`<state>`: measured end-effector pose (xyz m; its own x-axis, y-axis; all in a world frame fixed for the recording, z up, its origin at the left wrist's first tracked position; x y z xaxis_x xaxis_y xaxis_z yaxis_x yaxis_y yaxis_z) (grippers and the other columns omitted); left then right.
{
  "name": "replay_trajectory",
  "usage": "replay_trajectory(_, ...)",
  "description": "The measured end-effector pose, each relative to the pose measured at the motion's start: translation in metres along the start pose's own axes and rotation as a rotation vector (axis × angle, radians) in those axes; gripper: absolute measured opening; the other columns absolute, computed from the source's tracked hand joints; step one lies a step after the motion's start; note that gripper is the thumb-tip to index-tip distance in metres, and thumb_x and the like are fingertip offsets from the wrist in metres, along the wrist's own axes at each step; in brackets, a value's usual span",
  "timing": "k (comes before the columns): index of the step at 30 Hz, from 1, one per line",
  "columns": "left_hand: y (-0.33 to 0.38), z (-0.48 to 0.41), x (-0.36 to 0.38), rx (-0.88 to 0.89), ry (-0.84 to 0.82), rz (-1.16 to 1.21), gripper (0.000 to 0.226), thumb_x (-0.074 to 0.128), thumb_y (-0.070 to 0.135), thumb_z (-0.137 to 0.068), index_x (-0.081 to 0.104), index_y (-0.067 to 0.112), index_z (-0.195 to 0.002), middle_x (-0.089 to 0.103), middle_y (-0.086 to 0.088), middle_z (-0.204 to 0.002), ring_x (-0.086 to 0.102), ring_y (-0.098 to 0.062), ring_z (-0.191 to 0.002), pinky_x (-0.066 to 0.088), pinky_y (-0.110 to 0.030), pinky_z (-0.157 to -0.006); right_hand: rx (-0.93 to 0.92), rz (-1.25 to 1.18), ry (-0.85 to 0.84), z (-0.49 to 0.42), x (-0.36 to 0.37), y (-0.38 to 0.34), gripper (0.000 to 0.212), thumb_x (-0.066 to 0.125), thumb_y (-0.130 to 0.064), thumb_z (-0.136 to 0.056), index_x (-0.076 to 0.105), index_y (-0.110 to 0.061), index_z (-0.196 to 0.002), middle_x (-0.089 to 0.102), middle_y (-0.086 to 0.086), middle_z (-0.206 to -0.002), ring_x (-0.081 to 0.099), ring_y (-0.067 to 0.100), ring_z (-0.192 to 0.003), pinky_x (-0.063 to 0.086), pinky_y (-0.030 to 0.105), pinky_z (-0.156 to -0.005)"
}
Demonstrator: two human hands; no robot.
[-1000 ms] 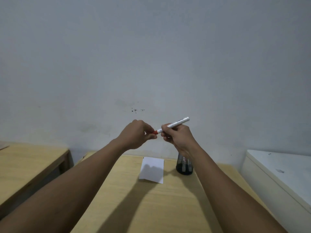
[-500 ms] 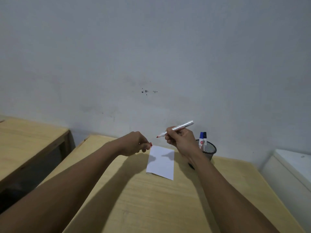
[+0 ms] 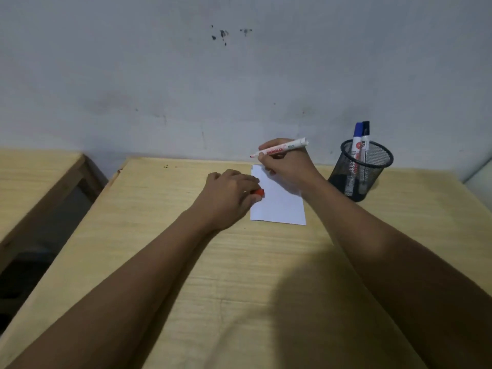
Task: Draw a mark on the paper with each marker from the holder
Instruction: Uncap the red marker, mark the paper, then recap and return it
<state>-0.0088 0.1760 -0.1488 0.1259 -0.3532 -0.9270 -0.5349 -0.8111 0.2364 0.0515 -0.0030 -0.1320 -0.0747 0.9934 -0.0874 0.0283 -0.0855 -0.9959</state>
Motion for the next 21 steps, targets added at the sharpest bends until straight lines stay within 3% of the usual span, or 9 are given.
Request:
replay_trajectory(6, -0.007, -0.001, 0.007, -0.031, -0.008, 0.039, 0.037, 0.048, 0.048, -0.096, 0.065, 0.029, -0.122, 0.062, 0.011, -0.134, 0.049, -0.021, -0.127, 0.038, -0.058, -0.100, -0.075, 0.146, 0.042, -0.010, -0.004, 0.019, 0.015, 0.077, -0.024, -0.086, 0.071, -0.010, -0.088, 0.069, 0.009, -0.072, 0.065, 0.024, -0.066, 0.053, 0.039, -0.062)
replay_trajectory(9, -0.008, -0.003, 0.008, -0.046, -0.041, 0.033, 0.047, 0.047, 0.051, -0.096, 0.056, 0.026, -0.134, 0.063, 0.004, -0.133, 0.046, -0.022, -0.130, 0.035, -0.060, -0.103, -0.090, 0.196, 0.037, -0.013, -0.004, 0.025, 0.023, 0.076, -0.031, -0.084, 0.072, -0.009, -0.088, 0.071, 0.011, -0.074, 0.068, 0.027, -0.069, 0.056, 0.043, -0.065)
replay_trajectory(14, -0.010, -0.003, 0.009, -0.067, -0.058, 0.053, 0.051, 0.045, 0.054, -0.094, 0.052, 0.028, -0.138, 0.063, 0.004, -0.132, 0.042, -0.019, -0.131, 0.033, -0.061, -0.105, -0.109, 0.256, 0.054, -0.018, -0.005, 0.030, 0.031, 0.074, -0.038, -0.083, 0.073, -0.008, -0.088, 0.071, 0.005, -0.073, 0.068, 0.021, -0.067, 0.055, 0.036, -0.064)
replay_trajectory(21, -0.010, -0.004, 0.009, -0.069, -0.064, 0.070, 0.051, 0.048, 0.053, -0.094, 0.053, 0.027, -0.137, 0.064, 0.004, -0.131, 0.042, -0.020, -0.131, 0.033, -0.063, -0.105, -0.138, 0.271, 0.051, -0.022, -0.007, 0.031, 0.029, 0.074, -0.032, -0.087, 0.074, -0.003, -0.088, 0.072, 0.010, -0.072, 0.068, 0.020, -0.062, 0.056, 0.037, -0.063)
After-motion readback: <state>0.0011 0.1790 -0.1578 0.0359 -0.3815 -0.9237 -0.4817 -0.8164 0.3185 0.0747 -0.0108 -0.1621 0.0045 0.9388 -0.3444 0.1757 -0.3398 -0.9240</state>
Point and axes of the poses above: each hand's wrist, its own z-axis away from the middle knuckle, its own x-axis out of the palm, y = z × x, the point moved 1 cm from there along -z, towards the middle knuckle
